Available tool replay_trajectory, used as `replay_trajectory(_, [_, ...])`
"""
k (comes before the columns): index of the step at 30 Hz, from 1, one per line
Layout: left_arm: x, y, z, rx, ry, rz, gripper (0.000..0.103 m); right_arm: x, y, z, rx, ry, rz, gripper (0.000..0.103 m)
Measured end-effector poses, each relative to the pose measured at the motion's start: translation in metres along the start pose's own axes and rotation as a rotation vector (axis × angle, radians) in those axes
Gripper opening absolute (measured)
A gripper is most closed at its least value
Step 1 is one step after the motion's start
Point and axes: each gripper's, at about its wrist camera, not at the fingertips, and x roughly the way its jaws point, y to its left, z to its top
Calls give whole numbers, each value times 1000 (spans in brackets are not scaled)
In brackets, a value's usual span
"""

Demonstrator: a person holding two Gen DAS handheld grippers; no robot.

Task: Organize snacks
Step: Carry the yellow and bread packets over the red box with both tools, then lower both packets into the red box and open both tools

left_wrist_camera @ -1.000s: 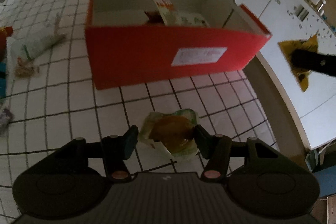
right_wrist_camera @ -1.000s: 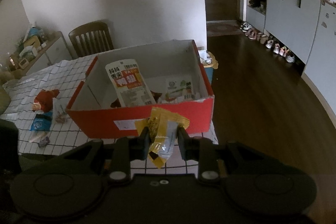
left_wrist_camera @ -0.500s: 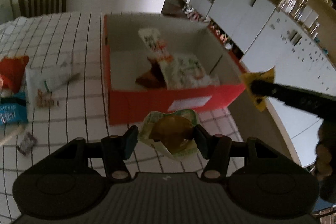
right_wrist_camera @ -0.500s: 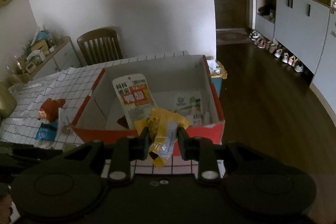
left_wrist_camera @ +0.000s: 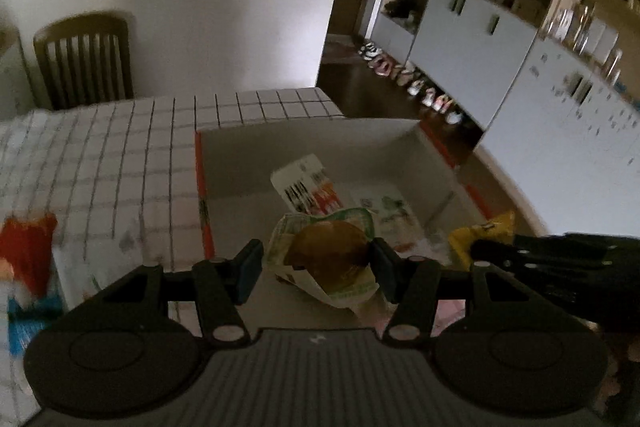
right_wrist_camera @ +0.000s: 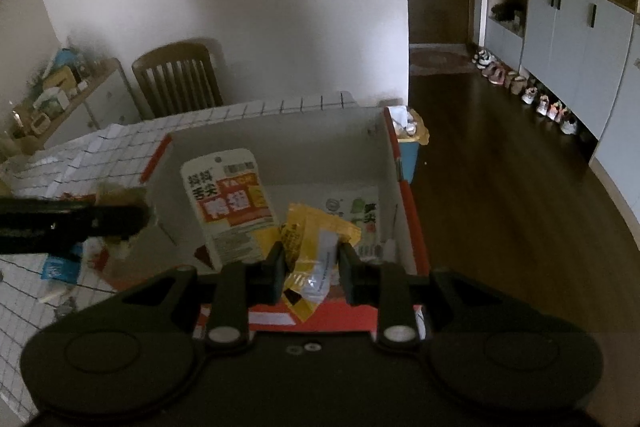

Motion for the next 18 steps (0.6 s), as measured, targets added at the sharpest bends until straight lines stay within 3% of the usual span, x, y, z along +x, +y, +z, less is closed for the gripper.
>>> replay_trajectory(18, [89,-1,33,66,129,139,58,79,-2,14,-9,142,-54,27])
